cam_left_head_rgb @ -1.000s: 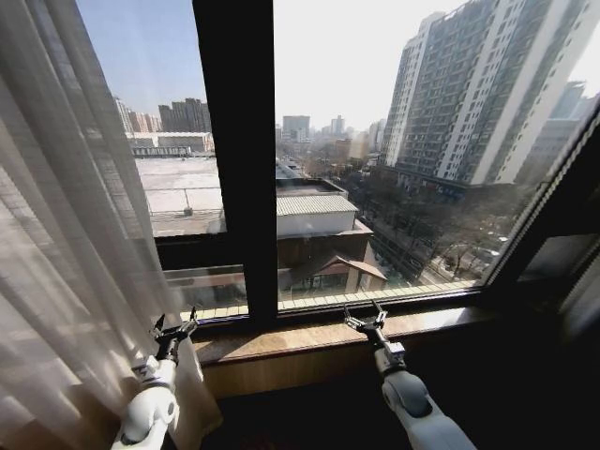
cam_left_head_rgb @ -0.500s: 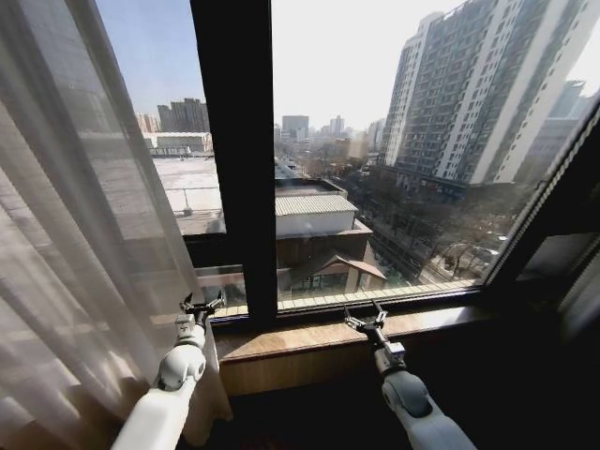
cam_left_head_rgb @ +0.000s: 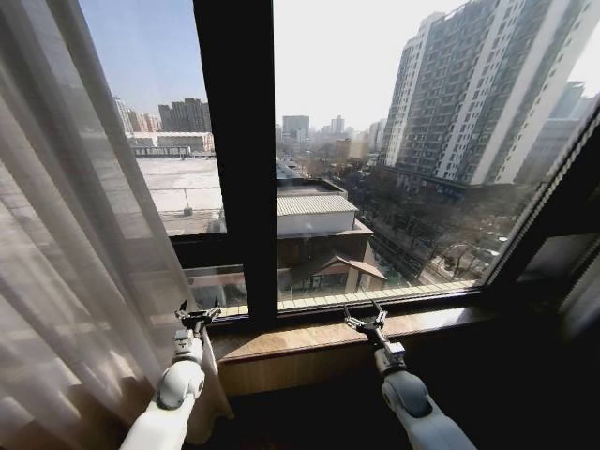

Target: Open the curtains by pulling them apart, changing their state from closed to fully open.

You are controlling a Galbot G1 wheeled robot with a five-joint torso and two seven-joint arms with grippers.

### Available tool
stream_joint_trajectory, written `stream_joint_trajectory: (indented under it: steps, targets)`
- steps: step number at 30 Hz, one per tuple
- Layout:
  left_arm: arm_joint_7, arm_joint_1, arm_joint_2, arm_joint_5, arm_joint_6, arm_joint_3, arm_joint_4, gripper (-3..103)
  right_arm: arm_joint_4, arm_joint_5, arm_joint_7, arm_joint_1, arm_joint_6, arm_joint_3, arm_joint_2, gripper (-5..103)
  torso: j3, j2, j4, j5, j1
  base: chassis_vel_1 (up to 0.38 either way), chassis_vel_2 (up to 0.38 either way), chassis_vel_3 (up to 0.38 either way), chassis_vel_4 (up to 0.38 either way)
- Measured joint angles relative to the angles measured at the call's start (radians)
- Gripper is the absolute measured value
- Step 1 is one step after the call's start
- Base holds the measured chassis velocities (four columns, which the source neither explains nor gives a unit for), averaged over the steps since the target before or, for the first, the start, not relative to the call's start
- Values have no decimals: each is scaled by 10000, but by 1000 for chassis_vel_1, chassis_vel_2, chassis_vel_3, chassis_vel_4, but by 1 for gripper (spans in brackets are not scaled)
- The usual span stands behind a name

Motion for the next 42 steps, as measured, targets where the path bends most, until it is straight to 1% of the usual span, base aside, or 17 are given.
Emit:
stream_joint_trajectory:
  steps: [9,13,15,19,22,25,26,27,29,30,31,33,35,36,39,41,42]
  targets:
    - [-141,787,235,-87,-69,-974,-516,100,0,0,0,1,0,0,0,100,0,0,0,-1,0,0,0,0,0]
    - [-106,1221,547,-738,-73,-1729,-647,100,1,0,0,0,0,0,0,100,-1,1,2,-1,0,0,0,0,0]
    - [-39,1274,633,-897,-115,-1811,-639,100,0,0,0,0,0,0,0,100,-1,1,3,-1,0,0,0,0,0]
    - [453,1261,929,-1722,-654,-1951,-226,100,0,0,0,0,0,-1,1,100,0,1,0,-2,0,0,0,0,0]
    - [619,1205,960,-1798,-807,-1954,-80,100,1,0,0,0,0,0,0,100,0,1,1,-1,0,0,0,0,0]
    - [1253,982,1092,-2010,-1352,-1954,409,101,0,0,0,1,0,0,0,100,0,1,1,-1,0,0,0,0,0]
    - [1253,982,1092,-2010,-1352,-1954,409,101,0,0,0,1,0,0,0,100,0,1,1,-1,0,0,0,0,0]
    - [1618,840,1200,-2189,-1609,-1951,667,98,0,0,0,0,0,0,0,100,0,1,1,-2,-1,0,0,0,0]
    - [2022,634,1386,-2400,-1940,-1903,1050,97,0,0,0,0,0,0,0,100,0,1,0,0,0,0,0,0,0]
    - [2167,518,1475,-2449,-2090,-1867,1264,93,1,0,0,0,0,-1,0,100,0,1,0,0,0,0,0,0,0]
    - [2276,413,1553,-2475,-2206,-1845,1448,89,0,0,0,0,0,0,0,100,1,0,0,-2,0,0,0,0,0]
    - [2325,354,1595,-2483,-2259,-1838,1551,89,0,0,0,0,0,0,1,100,1,1,0,-1,0,0,0,0,0]
    - [2514,150,1700,-2553,-2356,-1818,1882,85,0,0,0,0,0,0,0,100,1,1,1,-1,0,0,0,0,0]
    - [2654,88,1712,-2630,-2457,-1820,1986,80,0,0,0,0,0,0,0,100,0,1,0,0,0,0,0,0,0]
    - [2899,6,1707,-2713,-2704,-1823,2152,74,0,0,0,0,0,0,0,100,0,1,0,-1,0,0,0,0,0]
    - [3028,-40,1659,-2745,-2875,-1820,2241,64,0,0,0,0,0,0,0,100,1,0,0,1,0,0,0,0,0]
    - [3028,-40,1659,-2745,-2875,-1820,2241,64,0,0,0,0,0,0,0,100,1,0,0,1,0,0,0,0,0]
